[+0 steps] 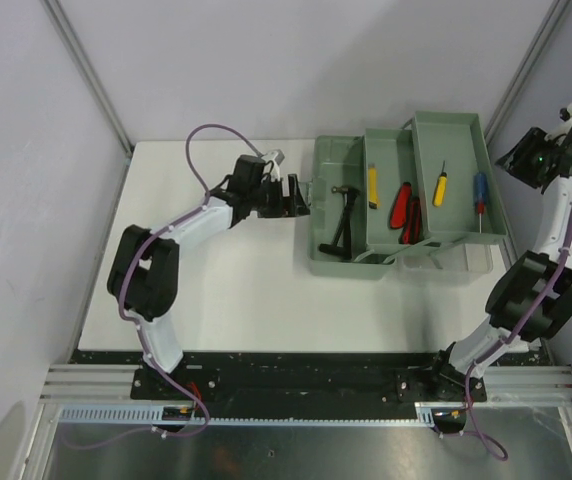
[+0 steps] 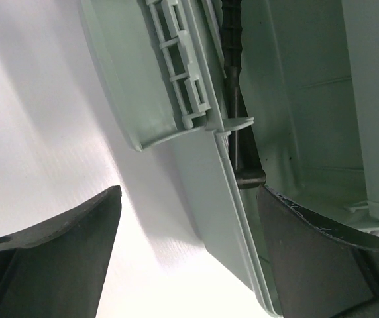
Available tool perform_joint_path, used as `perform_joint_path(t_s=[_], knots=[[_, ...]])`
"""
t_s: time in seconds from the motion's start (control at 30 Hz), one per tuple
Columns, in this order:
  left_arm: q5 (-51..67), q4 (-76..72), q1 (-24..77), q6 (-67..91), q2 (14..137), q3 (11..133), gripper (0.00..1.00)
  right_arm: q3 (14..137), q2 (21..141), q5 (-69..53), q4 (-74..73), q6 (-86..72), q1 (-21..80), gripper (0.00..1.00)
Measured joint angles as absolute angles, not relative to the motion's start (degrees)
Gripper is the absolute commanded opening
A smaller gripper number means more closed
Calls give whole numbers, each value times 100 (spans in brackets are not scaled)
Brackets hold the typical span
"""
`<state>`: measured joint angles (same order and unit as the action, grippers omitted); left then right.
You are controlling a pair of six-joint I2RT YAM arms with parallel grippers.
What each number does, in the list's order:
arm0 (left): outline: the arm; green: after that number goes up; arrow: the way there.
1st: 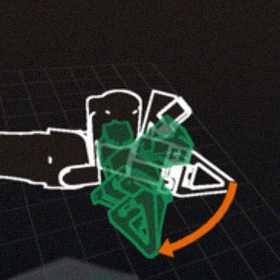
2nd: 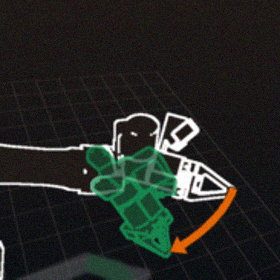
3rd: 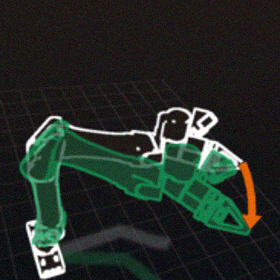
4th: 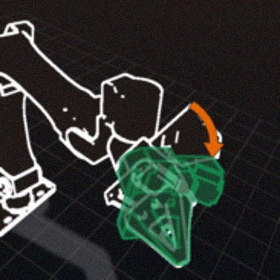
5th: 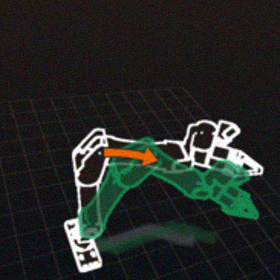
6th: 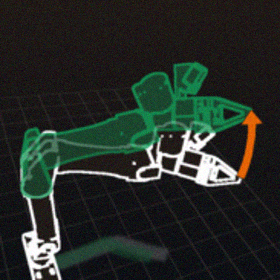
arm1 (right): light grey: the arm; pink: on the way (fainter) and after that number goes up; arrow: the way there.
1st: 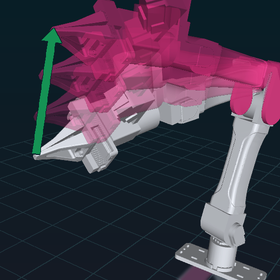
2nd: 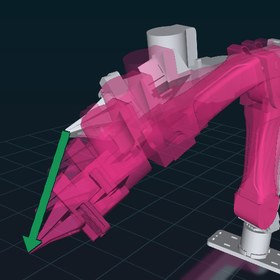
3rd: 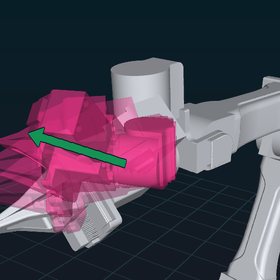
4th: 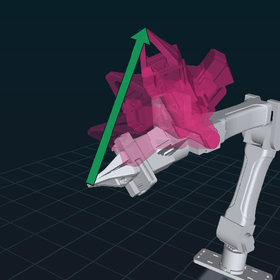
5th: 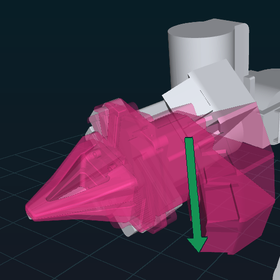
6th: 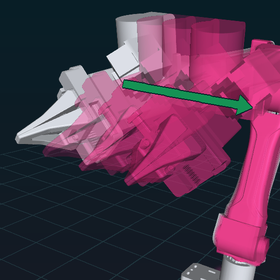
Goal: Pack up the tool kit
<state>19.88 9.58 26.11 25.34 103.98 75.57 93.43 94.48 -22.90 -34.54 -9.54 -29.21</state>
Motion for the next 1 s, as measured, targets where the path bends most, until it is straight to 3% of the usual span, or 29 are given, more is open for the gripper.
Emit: perform_joint_path(t_s=[0.33,0.47,0.53,0.73,0.87,1.0], knots=[[2178,958,2556,2558,10777,7675,88,10388,10339,-2272,-3815,-423,-2432,57],[2331,961,2515,2580,10831,7771,86,10396,10503,-2069,-3981,-276,-2237,54],[2423,958,2508,2596,10855,7841,83,10396,10556,-1946,-4045,-217,-2185,49],[2576,954,2499,2613,10975,8038,71,10396,10582,-1393,-4163,-75,-2058,21],[2565,976,2473,2714,11124,8180,56,10401,10582,-775,-4141,119,-1820,4],[2604,1048,2390,2851,11327,8383,45,10422,10580,-408,-4160,375,-1632,0]])
